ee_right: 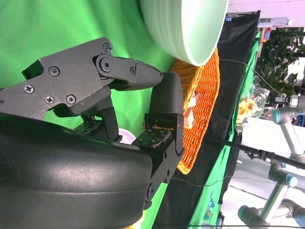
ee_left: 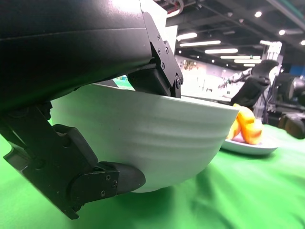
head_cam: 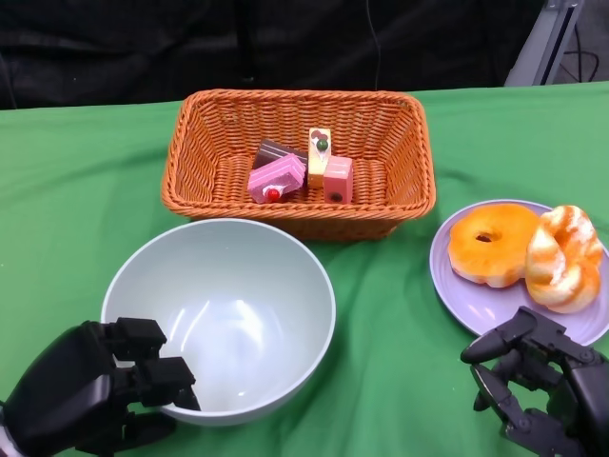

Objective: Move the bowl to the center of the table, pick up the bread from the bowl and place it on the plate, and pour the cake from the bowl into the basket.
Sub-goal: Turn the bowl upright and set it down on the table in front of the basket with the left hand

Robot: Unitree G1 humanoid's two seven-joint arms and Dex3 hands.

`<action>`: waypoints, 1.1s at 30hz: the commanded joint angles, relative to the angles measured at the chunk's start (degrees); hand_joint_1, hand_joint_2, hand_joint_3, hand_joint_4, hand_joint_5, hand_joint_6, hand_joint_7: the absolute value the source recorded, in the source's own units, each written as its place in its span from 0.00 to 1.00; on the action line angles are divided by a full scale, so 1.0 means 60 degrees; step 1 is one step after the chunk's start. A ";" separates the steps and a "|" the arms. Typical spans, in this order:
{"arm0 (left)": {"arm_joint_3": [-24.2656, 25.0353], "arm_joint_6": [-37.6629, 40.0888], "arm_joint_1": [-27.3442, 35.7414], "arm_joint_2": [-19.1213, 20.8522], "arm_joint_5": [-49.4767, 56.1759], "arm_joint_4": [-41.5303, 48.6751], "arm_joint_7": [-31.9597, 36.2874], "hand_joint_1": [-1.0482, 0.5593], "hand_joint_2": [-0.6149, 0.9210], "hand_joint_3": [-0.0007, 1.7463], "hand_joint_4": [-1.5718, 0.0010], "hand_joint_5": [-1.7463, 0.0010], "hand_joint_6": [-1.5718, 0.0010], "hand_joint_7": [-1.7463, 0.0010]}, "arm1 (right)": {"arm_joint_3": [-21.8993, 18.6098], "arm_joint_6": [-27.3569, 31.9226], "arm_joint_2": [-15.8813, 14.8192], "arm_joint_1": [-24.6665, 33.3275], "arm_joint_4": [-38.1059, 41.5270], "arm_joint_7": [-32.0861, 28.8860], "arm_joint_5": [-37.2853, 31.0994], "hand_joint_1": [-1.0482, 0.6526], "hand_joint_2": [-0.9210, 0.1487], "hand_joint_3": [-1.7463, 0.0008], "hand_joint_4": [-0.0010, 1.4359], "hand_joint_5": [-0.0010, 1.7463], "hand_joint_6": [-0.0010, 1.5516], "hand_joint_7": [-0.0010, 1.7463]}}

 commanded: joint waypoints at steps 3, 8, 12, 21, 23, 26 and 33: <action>-0.0347 0.0384 -0.0268 0.0002 -0.0842 0.0379 -0.0437 0.62 0.76 0.40 0.39 0.19 0.33 0.55 | -0.0102 0.0143 -0.0126 -0.0116 0.0018 -0.0013 0.0102 0.50 0.15 0.67 0.44 0.92 0.40 0.75; -0.0443 0.0576 -0.0328 -0.0024 -0.1778 0.0586 -0.1830 0.60 0.88 0.18 0.43 0.19 0.30 0.66 | -0.0113 0.0071 -0.0122 -0.0250 0.0170 -0.0106 -0.0030 0.50 0.16 0.65 0.45 0.91 0.41 0.74; -0.0406 0.0551 -0.0257 0.0096 -0.2525 0.0417 -0.3178 0.56 0.95 0.03 0.35 0.63 0.30 0.88 | -0.0101 0.0028 -0.0129 -0.0255 0.0212 -0.0116 -0.0057 0.49 0.17 0.65 0.45 0.92 0.41 0.74; -0.0502 -0.0461 -0.0315 0.0791 -0.4159 -0.0123 -0.7096 0.44 0.93 0.00 0.53 0.94 0.54 1.00 | -0.0101 -0.0082 -0.0132 -0.0266 0.0269 -0.0147 -0.0140 0.48 0.15 0.68 0.46 0.92 0.41 0.75; -0.0376 -0.0593 -0.0228 0.0880 -0.4673 -0.0301 -0.8000 0.38 0.93 0.00 0.58 0.97 0.60 1.00 | -0.0100 -0.0080 -0.0123 -0.0262 0.0260 -0.0144 -0.0138 0.48 0.14 0.68 0.46 0.92 0.42 0.75; -0.0293 -0.0642 -0.0099 0.1115 -0.6110 -0.0659 -1.0045 0.28 0.96 0.01 0.67 0.99 0.69 1.00 | -0.0106 -0.0066 -0.0128 -0.0262 0.0283 -0.0127 -0.0119 0.49 0.15 0.68 0.46 0.92 0.42 0.75; -0.0230 0.1110 0.0644 0.1546 -1.2439 -0.2469 -1.6151 0.08 1.00 0.08 0.82 1.00 0.81 1.00 | -0.0093 -0.0020 -0.0111 -0.0267 0.0280 -0.0120 -0.0103 0.50 0.16 0.66 0.45 0.93 0.41 0.74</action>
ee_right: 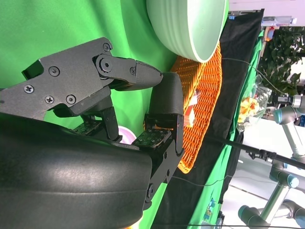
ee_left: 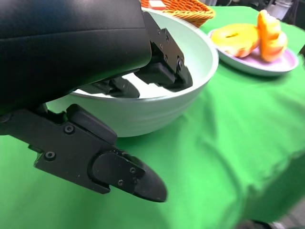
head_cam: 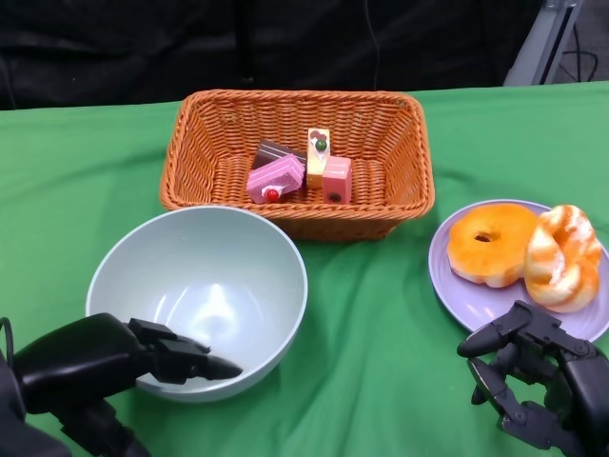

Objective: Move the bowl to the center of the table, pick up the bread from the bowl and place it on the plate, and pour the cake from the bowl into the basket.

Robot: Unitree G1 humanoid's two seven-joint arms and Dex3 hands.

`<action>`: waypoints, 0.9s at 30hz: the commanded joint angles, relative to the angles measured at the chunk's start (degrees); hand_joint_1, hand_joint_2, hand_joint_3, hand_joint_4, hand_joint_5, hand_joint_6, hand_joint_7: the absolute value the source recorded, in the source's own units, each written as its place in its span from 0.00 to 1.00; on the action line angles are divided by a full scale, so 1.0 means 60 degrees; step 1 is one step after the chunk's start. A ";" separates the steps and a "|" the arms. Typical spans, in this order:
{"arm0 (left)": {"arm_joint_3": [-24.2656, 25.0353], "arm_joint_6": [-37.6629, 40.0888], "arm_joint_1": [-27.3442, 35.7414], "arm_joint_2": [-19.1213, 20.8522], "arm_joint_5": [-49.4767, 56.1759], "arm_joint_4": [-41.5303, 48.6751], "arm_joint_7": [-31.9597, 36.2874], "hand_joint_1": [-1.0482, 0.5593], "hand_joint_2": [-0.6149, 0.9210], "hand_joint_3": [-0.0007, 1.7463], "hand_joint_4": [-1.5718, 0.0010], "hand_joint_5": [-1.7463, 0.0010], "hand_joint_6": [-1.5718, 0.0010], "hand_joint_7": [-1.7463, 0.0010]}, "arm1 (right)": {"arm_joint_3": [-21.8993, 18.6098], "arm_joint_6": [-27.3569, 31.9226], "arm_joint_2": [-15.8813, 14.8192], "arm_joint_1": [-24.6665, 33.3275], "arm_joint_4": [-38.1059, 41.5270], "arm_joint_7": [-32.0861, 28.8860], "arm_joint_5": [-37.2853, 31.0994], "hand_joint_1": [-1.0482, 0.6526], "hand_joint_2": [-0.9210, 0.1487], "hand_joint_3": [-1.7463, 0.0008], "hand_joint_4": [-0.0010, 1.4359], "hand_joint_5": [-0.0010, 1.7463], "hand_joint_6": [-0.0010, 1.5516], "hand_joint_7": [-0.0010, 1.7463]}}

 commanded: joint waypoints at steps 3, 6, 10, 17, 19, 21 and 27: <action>0.0797 0.4176 0.1191 0.0578 -0.6859 -0.2792 -0.6002 0.01 1.00 0.05 0.93 1.00 0.87 1.00 | -0.0076 -0.0122 -0.0094 -0.0056 0.0104 -0.0063 0.0017 0.48 0.17 0.66 0.45 0.92 0.42 0.74; 0.1416 0.5292 0.1393 0.0516 -0.7992 -0.3414 -0.6976 0.00 1.00 0.07 0.96 1.00 0.88 1.00 | -0.0059 -0.0010 -0.0072 -0.0043 0.0050 0.0001 0.0115 0.48 0.17 0.66 0.45 0.92 0.42 0.74; 0.2665 0.6912 0.1894 0.0013 -0.9541 -0.4095 -0.7742 0.00 1.00 0.12 0.91 0.98 0.86 0.99 | -0.0029 0.0131 -0.0069 0.0004 -0.0076 -0.0006 0.0068 0.49 0.16 0.66 0.44 0.93 0.41 0.74; 0.4588 0.9010 0.2695 -0.1024 -1.0176 -0.4689 -0.8348 0.06 1.00 0.10 0.85 0.95 0.83 0.98 | -0.0001 0.0132 -0.0057 0.0050 -0.0156 0.0036 0.0110 0.50 0.16 0.67 0.43 0.93 0.41 0.75; 0.5155 0.9663 0.3154 -0.1474 -1.0436 -0.5204 -0.7816 0.12 1.00 0.07 0.81 0.93 0.80 0.97 | 0.0010 0.0185 -0.0061 0.0083 -0.0232 0.0066 0.0135 0.50 0.15 0.67 0.43 0.93 0.41 0.75; 0.5620 0.9897 0.3596 -0.1986 -1.0284 -0.5735 -0.7059 0.31 1.00 0.05 0.72 0.88 0.72 0.95 | 0.0017 0.0207 -0.0057 0.0094 -0.0274 0.0105 0.0167 0.51 0.15 0.67 0.42 0.93 0.40 0.75; 0.6285 1.0375 0.3973 -0.2680 -0.9709 -0.6386 -0.6510 0.51 1.00 0.07 0.62 0.82 0.63 0.93 | 0.0013 0.0191 -0.0049 0.0082 -0.0269 0.0166 0.0207 0.51 0.15 0.67 0.43 0.92 0.40 0.75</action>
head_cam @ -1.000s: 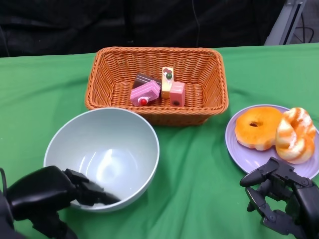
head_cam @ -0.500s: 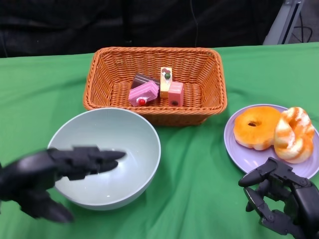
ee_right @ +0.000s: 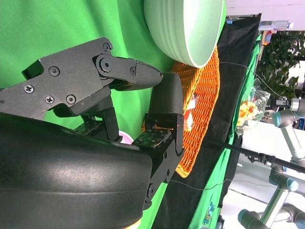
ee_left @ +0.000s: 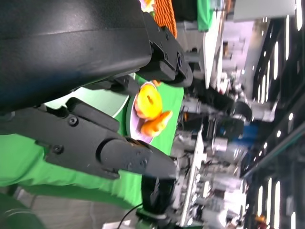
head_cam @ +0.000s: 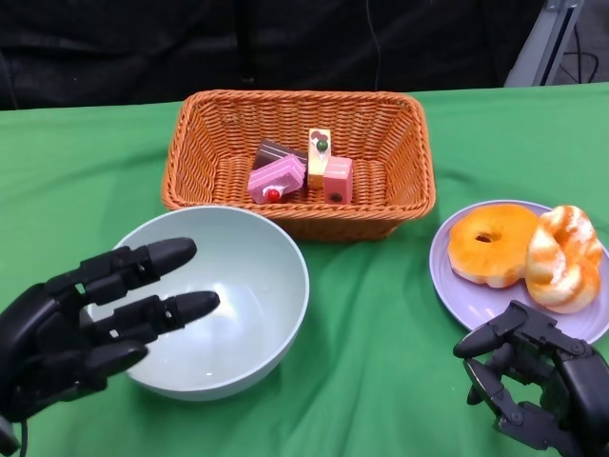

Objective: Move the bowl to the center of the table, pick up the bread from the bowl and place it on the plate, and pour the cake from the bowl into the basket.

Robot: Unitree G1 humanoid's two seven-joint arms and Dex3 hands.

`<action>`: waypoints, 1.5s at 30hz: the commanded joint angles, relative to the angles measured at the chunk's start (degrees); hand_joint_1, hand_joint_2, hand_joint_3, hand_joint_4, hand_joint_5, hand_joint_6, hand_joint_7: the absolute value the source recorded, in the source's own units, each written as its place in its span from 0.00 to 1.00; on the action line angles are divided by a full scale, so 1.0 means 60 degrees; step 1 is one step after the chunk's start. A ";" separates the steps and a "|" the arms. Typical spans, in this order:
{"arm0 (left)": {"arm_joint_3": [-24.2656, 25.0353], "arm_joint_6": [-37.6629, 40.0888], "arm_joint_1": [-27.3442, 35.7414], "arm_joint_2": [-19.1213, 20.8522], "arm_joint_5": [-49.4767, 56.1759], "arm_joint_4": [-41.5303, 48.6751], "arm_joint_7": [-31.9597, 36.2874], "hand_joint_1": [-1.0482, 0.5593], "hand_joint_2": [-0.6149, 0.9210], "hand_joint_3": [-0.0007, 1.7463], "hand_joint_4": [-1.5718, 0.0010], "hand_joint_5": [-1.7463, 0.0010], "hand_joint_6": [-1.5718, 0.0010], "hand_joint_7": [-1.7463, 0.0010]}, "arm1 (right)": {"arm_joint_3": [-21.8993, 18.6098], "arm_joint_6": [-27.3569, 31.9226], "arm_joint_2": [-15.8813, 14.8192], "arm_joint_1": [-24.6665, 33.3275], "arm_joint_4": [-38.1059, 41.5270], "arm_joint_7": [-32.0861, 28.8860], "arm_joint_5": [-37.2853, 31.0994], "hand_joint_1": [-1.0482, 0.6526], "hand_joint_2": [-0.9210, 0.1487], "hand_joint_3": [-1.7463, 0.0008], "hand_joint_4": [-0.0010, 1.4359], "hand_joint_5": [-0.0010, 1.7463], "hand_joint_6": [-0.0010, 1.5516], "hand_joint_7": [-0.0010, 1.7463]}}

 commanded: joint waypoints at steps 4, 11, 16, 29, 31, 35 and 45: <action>0.0551 -0.0282 0.0399 -0.0871 0.0925 -0.0416 0.0730 0.51 1.00 0.07 0.62 0.82 0.63 0.93 | -0.0054 -0.0112 -0.0078 -0.0002 -0.0002 0.0068 0.0192 0.51 0.15 0.67 0.43 0.92 0.40 0.75; 0.0788 -0.1351 0.0927 -0.2253 0.2167 -0.0649 0.1886 0.69 0.97 0.36 0.62 0.28 0.54 0.60 | -0.0076 -0.0391 -0.0070 -0.0098 0.0227 0.0151 0.0290 0.47 0.17 0.67 0.46 0.90 0.41 0.76; 0.0507 -0.3121 0.1045 -0.2567 0.3475 0.0280 0.1688 0.76 0.88 0.61 0.51 0.03 0.59 0.12 | 0.0200 -0.0753 -0.0049 0.0304 -0.0243 0.0552 0.0552 0.49 0.21 0.61 0.46 0.90 0.41 0.76; 0.0326 -0.4439 0.1103 -0.2408 0.4004 0.0711 0.1257 0.70 0.79 0.68 0.52 0.00 0.56 0.11 | 0.0662 -0.0606 -0.0096 0.0849 -0.1176 0.0924 0.0773 0.48 0.36 0.45 0.49 0.95 0.42 0.81; 0.0318 -0.4466 0.1097 -0.2401 0.3994 0.0733 0.1253 0.70 0.79 0.68 0.52 0.00 0.56 0.11 | 0.0662 -0.0591 -0.0096 0.0857 -0.1194 0.0928 0.0775 0.48 0.36 0.45 0.49 0.96 0.42 0.81; 0.0281 -0.4519 0.1048 -0.2358 0.4102 0.0809 0.1286 0.69 0.77 0.69 0.52 0.00 0.56 0.12 | 0.0663 -0.0496 -0.0127 0.0849 -0.1277 0.0884 0.0673 0.47 0.36 0.46 0.49 0.96 0.43 0.81; 0.0109 -0.4296 0.1061 -0.2356 0.4034 0.0620 0.1324 0.69 0.75 0.71 0.52 0.00 0.54 0.14 | 0.0565 -0.0475 -0.0240 0.0901 -0.1315 0.1008 0.0797 0.47 0.33 0.49 0.49 0.96 0.41 0.82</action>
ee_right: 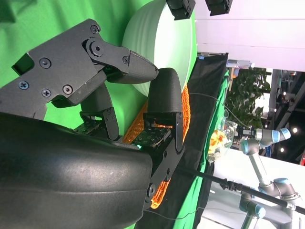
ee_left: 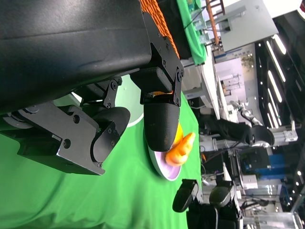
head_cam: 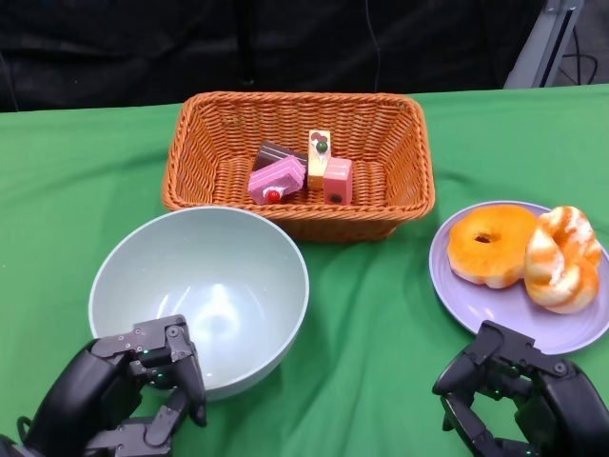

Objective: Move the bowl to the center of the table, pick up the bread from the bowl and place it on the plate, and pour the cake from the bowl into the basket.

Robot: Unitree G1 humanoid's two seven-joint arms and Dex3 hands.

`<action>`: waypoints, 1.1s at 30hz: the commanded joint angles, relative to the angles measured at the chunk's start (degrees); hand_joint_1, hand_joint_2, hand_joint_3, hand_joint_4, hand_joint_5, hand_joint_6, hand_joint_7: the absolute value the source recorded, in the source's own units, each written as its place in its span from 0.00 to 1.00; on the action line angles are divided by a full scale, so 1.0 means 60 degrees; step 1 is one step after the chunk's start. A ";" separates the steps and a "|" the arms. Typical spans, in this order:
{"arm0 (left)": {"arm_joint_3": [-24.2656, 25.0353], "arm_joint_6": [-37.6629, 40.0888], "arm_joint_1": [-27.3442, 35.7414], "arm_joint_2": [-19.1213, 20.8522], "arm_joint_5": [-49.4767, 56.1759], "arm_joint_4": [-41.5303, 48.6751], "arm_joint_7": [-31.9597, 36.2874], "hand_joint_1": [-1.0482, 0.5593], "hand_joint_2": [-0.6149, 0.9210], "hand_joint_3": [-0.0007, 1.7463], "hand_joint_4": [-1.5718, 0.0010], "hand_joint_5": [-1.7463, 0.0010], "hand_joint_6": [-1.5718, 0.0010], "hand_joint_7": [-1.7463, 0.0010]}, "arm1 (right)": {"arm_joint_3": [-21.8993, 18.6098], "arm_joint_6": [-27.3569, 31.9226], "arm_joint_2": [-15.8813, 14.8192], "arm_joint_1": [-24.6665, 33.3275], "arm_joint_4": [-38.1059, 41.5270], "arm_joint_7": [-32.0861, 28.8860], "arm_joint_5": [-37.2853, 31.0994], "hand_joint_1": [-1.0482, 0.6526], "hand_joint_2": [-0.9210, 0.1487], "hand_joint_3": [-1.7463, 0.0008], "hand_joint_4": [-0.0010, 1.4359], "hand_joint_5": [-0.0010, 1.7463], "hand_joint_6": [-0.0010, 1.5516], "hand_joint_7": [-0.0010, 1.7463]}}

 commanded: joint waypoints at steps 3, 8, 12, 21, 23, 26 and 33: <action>-0.0035 0.0126 0.0057 0.0141 -0.0041 -0.0119 -0.0010 0.69 0.75 0.71 0.52 0.00 0.54 0.14 | -0.0124 0.0005 -0.0188 0.0072 -0.0147 0.0050 0.0218 0.47 0.33 0.49 0.49 0.96 0.41 0.82; -0.0041 0.0080 0.0052 0.0144 -0.0031 -0.0128 0.0002 0.69 0.75 0.71 0.52 0.00 0.54 0.14 | -0.0129 0.0101 -0.0212 0.0086 -0.0199 0.0065 0.0295 0.47 0.32 0.49 0.49 0.96 0.41 0.83; -0.0014 -0.0073 0.0020 0.0143 0.0043 -0.0107 0.0049 0.69 0.74 0.73 0.52 0.01 0.54 0.14 | -0.0127 0.0274 -0.0220 0.0101 -0.0305 0.0064 0.0356 0.49 0.38 0.44 0.48 0.96 0.42 0.82; 0.0040 -0.0134 -0.0033 0.0204 0.0016 -0.0031 0.0006 0.70 0.73 0.74 0.52 0.00 0.55 0.12 | -0.0058 0.0165 -0.0178 0.0054 -0.0230 0.0022 0.0252 0.49 0.38 0.43 0.48 0.96 0.42 0.81; 0.0038 -0.0166 -0.0042 0.0206 0.0010 -0.0008 -0.0005 0.70 0.74 0.74 0.52 0.00 0.55 0.12 | -0.0052 0.0120 -0.0181 0.0042 -0.0200 0.0037 0.0255 0.49 0.37 0.44 0.48 0.96 0.42 0.81; 0.0032 -0.0180 -0.0044 0.0210 0.0007 0.0002 -0.0003 0.70 0.74 0.74 0.52 0.00 0.55 0.12 | -0.0052 0.0119 -0.0182 0.0042 -0.0199 0.0037 0.0256 0.49 0.36 0.45 0.48 0.96 0.41 0.82; -0.0021 -0.0162 0.0005 0.0188 -0.0021 -0.0006 -0.0051 0.70 0.74 0.72 0.52 0.00 0.56 0.11 | -0.0071 0.0101 -0.0230 0.0050 -0.0147 0.0141 0.0360 0.47 0.36 0.45 0.49 0.97 0.41 0.82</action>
